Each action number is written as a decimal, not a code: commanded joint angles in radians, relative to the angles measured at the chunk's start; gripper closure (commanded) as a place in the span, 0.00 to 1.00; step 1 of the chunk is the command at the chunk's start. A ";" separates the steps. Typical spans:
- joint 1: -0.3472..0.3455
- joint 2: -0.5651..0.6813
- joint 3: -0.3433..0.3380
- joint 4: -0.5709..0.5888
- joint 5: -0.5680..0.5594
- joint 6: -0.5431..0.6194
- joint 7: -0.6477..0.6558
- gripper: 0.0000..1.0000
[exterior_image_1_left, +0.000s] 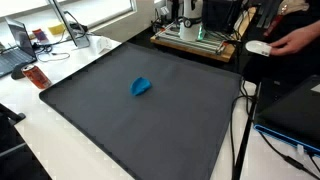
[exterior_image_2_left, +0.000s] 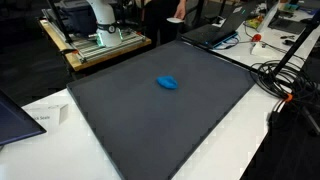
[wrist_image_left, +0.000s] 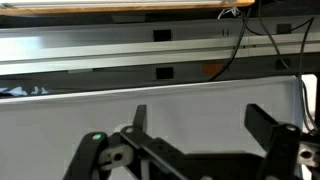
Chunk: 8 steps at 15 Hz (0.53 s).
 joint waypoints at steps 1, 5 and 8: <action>-0.009 0.001 0.008 0.001 0.005 -0.002 -0.005 0.00; -0.009 0.001 0.008 0.001 0.005 -0.002 -0.005 0.00; -0.005 -0.006 0.015 0.004 -0.010 0.010 -0.017 0.00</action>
